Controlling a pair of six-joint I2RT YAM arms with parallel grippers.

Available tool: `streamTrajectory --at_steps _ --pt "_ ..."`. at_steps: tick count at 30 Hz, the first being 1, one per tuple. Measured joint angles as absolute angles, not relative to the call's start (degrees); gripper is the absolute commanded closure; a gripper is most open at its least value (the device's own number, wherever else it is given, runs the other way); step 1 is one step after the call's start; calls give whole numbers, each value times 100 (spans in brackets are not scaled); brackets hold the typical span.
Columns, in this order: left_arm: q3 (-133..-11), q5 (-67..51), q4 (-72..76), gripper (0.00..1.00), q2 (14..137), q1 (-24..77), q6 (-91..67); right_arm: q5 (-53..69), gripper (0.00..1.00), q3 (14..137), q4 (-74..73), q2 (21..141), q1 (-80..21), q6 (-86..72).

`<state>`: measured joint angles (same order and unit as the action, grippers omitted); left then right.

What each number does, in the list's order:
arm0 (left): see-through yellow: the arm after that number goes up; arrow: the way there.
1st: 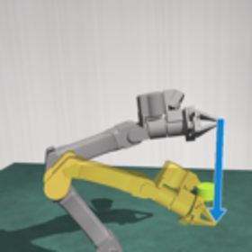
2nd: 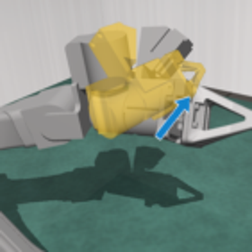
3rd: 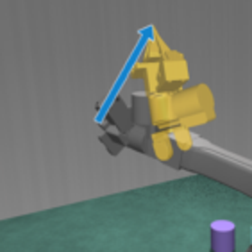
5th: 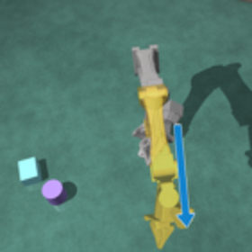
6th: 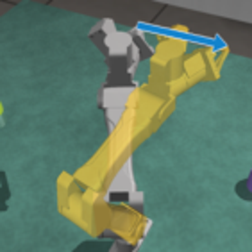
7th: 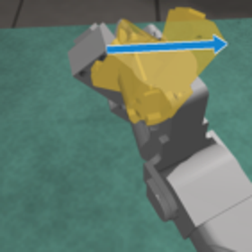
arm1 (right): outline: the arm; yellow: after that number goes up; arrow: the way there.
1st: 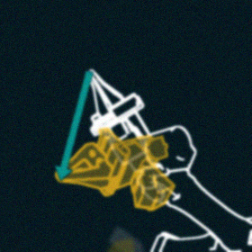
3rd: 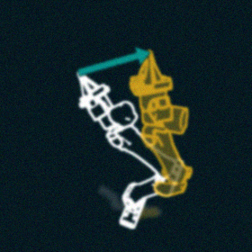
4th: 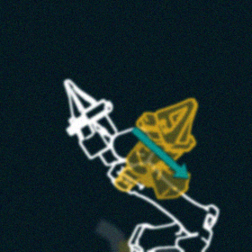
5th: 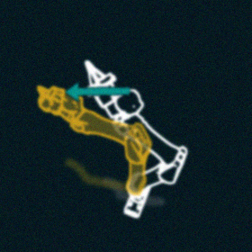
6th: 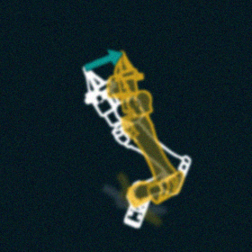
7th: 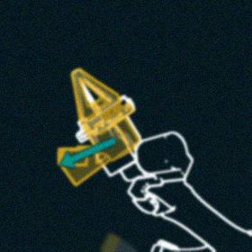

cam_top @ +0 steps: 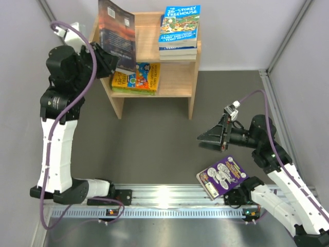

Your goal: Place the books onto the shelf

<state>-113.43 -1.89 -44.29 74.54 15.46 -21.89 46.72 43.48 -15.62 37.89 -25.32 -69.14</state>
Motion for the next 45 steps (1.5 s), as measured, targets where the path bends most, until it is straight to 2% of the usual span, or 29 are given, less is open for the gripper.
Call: streamTrajectory --at_steps 6,10,18,29,32,33,39,41,42,43,45 --pt "-10895 -2329 -3306 100 7728 -200 -3577 4716 13 4351 -1697 3828 -2506 -6761" --pt "-10488 -3465 -2519 100 7959 -956 -4644 4729 13 4366 -1728 3924 -2482 -6663" --pt "-10466 -4969 -1929 100 8794 -1160 -5927 4737 13 4488 -1767 4211 -2296 -6525" --pt "-10468 -5196 -2735 100 8772 -1153 -5955 4735 12 4510 -1730 4416 -2156 -6495" --pt "-10731 -4982 -3251 83 8790 -1131 -5778 4740 12 4510 -1688 4434 -2152 -6499" --pt "-10816 -4915 -3428 73 8790 -1127 -5695 4742 12 4510 -1669 4445 -2145 -6501" --pt "-10951 -4683 -3870 51 8790 -1151 -5470 4751 12 4510 -1586 4477 -2119 -6517" --pt "-10951 -4617 -3951 37 8790 -1190 -5404 4762 12 4508 -1586 4477 -2119 -6521" --pt "-10956 -4547 -4027 13 8790 -1212 -5352 4764 12 4508 -1586 4477 -2119 -6528" --pt "-10958 -4488 -4110 1 8790 -1234 -5256 4766 12 4508 -1586 4475 -2119 -6539" --pt "-10978 -4316 -4366 1 8809 -1262 -5186 4768 12 4510 -1586 4475 -2112 -6558"
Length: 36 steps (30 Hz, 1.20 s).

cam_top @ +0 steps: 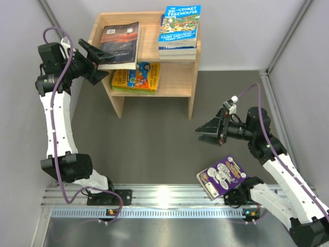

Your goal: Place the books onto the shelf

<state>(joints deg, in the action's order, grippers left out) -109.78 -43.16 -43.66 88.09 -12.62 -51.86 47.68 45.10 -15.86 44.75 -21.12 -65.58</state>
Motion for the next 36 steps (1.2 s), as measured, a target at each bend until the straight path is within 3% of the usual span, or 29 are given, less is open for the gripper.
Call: streamTrajectory --at_steps 11,20,24,29,36 --pt "-11756 -2989 -5269 1 8838 -1273 -4447 4766 12 4508 -1590 4379 -2021 -6578" --pt "-11509 -982 -5603 1 7594 -1291 -3774 4189 13 5395 -2864 4877 -1992 -5446" --pt "-10906 -591 -5566 1 6709 -1304 -3599 3153 12 6163 -4104 5258 -1984 -4692" --pt "-9205 -790 -5417 1 5621 -1302 -3570 1474 11 6375 -5345 5468 -1953 -4228" --pt "-7548 -1243 -5518 1 4995 -952 -3452 725 15 5076 -5833 5717 -1887 -4226"
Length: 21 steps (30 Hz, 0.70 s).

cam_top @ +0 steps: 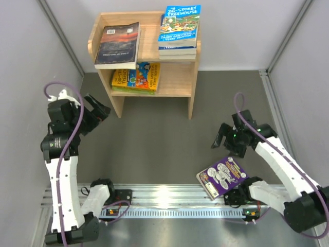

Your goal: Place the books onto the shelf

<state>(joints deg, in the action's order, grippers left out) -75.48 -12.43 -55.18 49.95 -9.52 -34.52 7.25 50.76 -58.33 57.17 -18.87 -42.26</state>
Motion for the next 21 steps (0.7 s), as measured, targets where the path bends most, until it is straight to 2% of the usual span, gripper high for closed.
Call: streamTrajectory --at_steps 6,18,21 --pt "-6792 -1671 -5537 1 4939 -373 -3426 908 15 3972 -5850 6329 -2161 -4427" --pt "-6423 -1922 -5605 1 4689 -56 -3275 1002 15 3927 -5238 7583 -3068 -4910" --pt "-6381 -1931 -5610 1 4670 -47 -3273 1007 19 3997 -5301 7839 -3378 -4963"
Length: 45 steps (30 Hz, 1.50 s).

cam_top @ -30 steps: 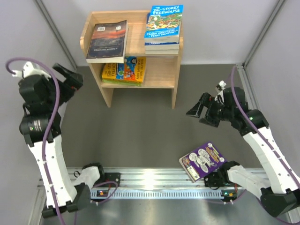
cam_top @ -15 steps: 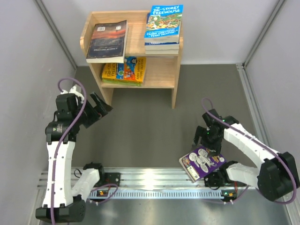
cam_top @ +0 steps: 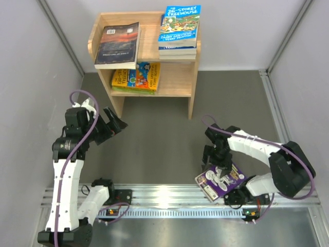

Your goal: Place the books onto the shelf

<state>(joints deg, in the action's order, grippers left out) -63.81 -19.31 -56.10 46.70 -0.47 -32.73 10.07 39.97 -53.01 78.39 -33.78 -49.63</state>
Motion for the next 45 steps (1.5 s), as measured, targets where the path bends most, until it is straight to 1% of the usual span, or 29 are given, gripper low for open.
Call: streamTrajectory --at_steps 2,3,4,5,7,11,13,17,23,24,25,26,27,28,31,33,38,42,45 --pt "-6337 -1933 -5612 1 4659 -43 -3273 1063 45 4051 -5365 8044 -3551 -4991" --pt "-6313 -1938 -5612 1 4654 -27 -3273 1160 61 4066 -5408 8169 -3632 -5022" --pt "-6294 -1929 -5614 1 4654 12 -3271 1409 88 4069 -5408 8331 -3704 -5076" --pt "-6278 -1931 -5621 1 4650 54 -3264 1651 99 4066 -5369 8471 -3769 -5094" --pt "-6261 -1931 -5627 1 4622 106 -3238 2250 100 4071 -5105 8818 -3924 -5166" --pt "-6235 -1914 -5666 1 4519 126 -3170 2954 100 4154 -4960 9303 -4178 -5168" --pt "-6195 -1914 -5669 1 4471 126 -3140 2987 100 4357 -4945 9435 -4381 -5168" --pt "-6018 -2060 -5660 1 4436 174 -3124 2827 100 5140 -5037 9845 -4956 -5133" --pt "-5553 -2401 -5612 1 4453 281 -3124 2121 100 7199 -4875 10661 -5675 -4956" --pt "-5498 -2453 -5614 1 4453 287 -3122 2060 76 7483 -4797 10735 -5756 -4910" --pt "-5459 -2495 -5616 1 4449 294 -3122 1988 56 7754 -4718 10777 -5815 -4860" --pt "-5435 -2543 -5614 1 4445 301 -3124 1940 42 7894 -4676 10781 -5900 -4814" --pt "-5402 -2615 -5594 1 4442 309 -3124 1868 25 8047 -4674 10779 -5977 -4742" --pt "-5365 -2681 -5566 1 4438 320 -3122 1782 20 8169 -4676 10766 -6053 -4709" --pt "-5137 -2958 -5391 1 4438 384 -3138 1437 13 8243 -4777 10634 -6235 -4545" --pt "-4967 -3098 -5266 1 4438 458 -3162 1201 12 8093 -4882 10429 -6267 -4521" --pt "-4410 -3404 -4751 1 4521 797 -3406 602 11 6958 -4890 9271 -6136 -4639" --pt "-4010 -3286 -4158 1 4897 1588 -3771 454 11 5848 -4678 8348 -5747 -4829" --pt "-3846 -3052 -3719 1 5293 2224 -4049 482 11 5065 -4130 8001 -5284 -4915"
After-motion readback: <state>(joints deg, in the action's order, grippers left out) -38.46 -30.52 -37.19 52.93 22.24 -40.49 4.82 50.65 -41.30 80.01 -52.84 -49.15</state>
